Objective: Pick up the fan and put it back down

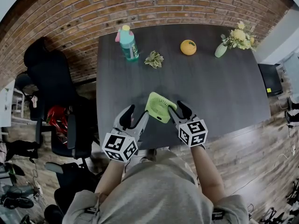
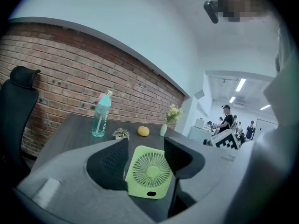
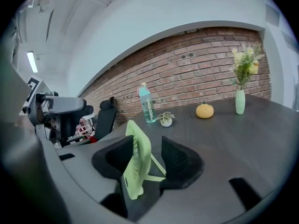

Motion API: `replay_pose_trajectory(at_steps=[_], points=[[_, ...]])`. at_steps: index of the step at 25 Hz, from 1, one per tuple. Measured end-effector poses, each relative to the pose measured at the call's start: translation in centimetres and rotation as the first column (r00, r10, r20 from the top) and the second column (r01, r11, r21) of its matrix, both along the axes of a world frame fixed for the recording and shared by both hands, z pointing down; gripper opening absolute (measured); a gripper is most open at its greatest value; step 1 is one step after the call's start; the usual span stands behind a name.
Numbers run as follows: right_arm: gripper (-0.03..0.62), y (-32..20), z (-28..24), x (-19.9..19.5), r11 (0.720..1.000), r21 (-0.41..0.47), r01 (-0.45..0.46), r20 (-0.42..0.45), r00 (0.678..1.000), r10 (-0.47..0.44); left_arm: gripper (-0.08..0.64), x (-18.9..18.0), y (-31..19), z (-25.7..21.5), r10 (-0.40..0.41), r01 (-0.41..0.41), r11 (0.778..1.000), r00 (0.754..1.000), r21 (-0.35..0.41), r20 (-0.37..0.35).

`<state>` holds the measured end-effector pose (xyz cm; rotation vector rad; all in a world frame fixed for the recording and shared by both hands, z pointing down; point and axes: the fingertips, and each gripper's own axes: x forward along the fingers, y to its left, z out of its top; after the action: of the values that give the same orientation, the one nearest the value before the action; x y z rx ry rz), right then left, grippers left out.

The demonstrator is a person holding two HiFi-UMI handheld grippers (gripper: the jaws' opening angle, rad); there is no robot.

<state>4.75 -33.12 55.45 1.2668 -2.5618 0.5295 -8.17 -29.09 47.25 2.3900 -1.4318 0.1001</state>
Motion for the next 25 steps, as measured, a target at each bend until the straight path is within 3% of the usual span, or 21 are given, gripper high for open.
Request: replay_pose_trajectory(at_steps=[8,13,25], points=[[0.166,-0.1,0.2,-0.1,1.000,-0.007,0.029,0.004,1.000,-0.029,0.239,0.3,-0.4,0.0,0.002,-0.002,1.000,1.000,0.000,0.002],[0.104,0.1,0.0,-0.8,0.999,-0.008,0.052,0.005,0.999,-0.052,0.239,0.2,-0.2,-0.2,0.004,-0.004,1.000,1.000,0.001,0.004],[0.064,2.6,-0.4,-1.7,0.998,-0.023,0.060,0.026,0.998,-0.060,0.239,0.0,1.0,-0.8,0.015,-0.015,1.000,1.000,0.018,0.004]])
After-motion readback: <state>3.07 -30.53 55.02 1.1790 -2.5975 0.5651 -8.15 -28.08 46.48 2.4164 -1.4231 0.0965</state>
